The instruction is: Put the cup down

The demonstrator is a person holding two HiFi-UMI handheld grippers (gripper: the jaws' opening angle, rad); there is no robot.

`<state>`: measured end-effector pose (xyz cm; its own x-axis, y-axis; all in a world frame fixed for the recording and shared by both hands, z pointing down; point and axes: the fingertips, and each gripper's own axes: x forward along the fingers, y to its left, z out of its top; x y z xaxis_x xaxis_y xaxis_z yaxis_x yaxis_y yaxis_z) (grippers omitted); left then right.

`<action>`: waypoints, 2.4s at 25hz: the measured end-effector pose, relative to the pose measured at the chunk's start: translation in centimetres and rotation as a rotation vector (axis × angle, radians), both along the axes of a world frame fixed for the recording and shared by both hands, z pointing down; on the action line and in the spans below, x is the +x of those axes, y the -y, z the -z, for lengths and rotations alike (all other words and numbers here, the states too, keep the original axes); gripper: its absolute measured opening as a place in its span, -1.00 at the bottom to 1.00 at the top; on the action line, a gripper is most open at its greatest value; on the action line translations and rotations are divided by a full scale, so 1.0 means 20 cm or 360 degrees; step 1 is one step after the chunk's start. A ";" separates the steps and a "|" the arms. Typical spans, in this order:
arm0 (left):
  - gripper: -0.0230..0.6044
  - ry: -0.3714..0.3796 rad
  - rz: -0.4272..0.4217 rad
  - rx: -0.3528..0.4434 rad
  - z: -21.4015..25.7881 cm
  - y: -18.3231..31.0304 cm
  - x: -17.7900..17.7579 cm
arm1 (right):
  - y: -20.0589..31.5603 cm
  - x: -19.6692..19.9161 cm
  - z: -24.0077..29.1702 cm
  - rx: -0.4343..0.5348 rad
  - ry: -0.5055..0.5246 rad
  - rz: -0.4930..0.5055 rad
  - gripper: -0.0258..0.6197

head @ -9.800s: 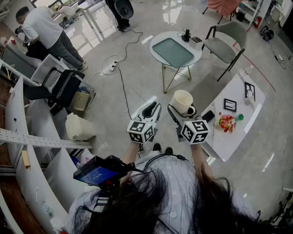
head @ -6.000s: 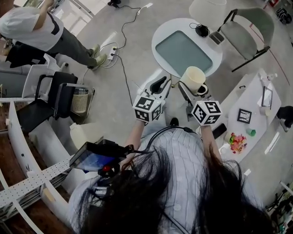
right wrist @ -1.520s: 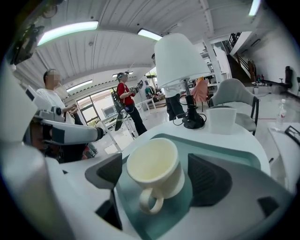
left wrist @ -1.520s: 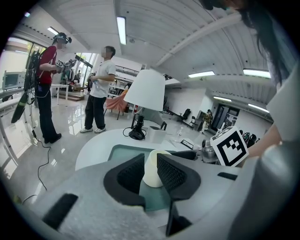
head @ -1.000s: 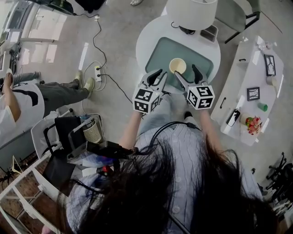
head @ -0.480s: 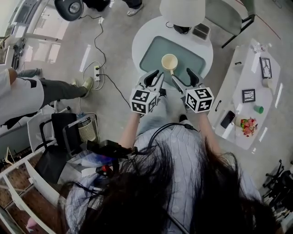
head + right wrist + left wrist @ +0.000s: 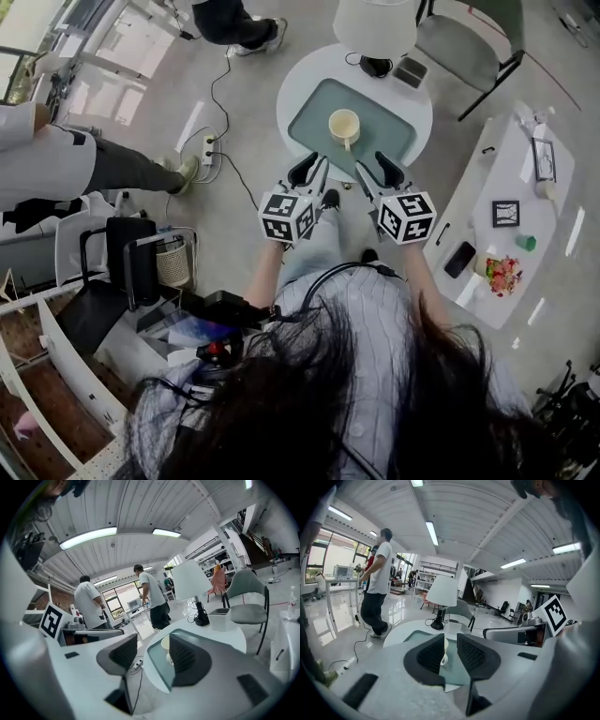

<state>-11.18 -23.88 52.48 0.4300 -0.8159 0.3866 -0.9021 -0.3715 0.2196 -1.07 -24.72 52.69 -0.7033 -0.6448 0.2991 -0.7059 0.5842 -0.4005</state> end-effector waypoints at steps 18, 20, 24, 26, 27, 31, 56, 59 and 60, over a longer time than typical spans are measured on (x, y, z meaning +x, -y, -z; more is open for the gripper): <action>-0.63 -0.0007 0.0237 0.0082 0.08 -0.66 0.22 | -0.55 0.14 0.09 0.0073 0.0074 0.0232 -0.45; -0.63 0.0007 0.0265 0.0073 0.08 -0.73 0.21 | -0.59 0.13 0.08 0.0060 0.0088 0.0249 -0.46; -0.63 0.0047 0.0311 0.0036 0.06 -0.88 0.16 | -0.66 0.09 0.06 0.0032 0.0112 0.0268 -0.48; -0.63 0.0050 0.0357 0.0013 0.06 -0.95 0.11 | -0.71 0.05 0.07 0.0022 0.0119 0.0291 -0.48; -0.63 0.0048 0.0374 0.0005 0.06 -0.98 0.09 | -0.73 0.03 0.07 0.0019 0.0121 0.0301 -0.48; -0.63 0.0034 0.0389 -0.0008 0.05 -1.06 0.08 | -0.82 -0.01 0.05 0.0005 0.0109 0.0337 -0.49; -0.63 -0.0027 0.0168 -0.0033 0.00 -1.88 -0.13 | -1.68 -0.18 0.18 0.0108 0.0136 0.0111 -0.69; -0.63 -0.0021 0.0117 -0.0019 0.00 -1.95 -0.12 | -1.77 -0.16 0.19 0.0124 0.0110 0.0072 -0.69; -0.63 -0.0018 0.0099 -0.0012 0.00 -1.96 -0.11 | -1.79 -0.15 0.19 0.0126 0.0097 0.0060 -0.69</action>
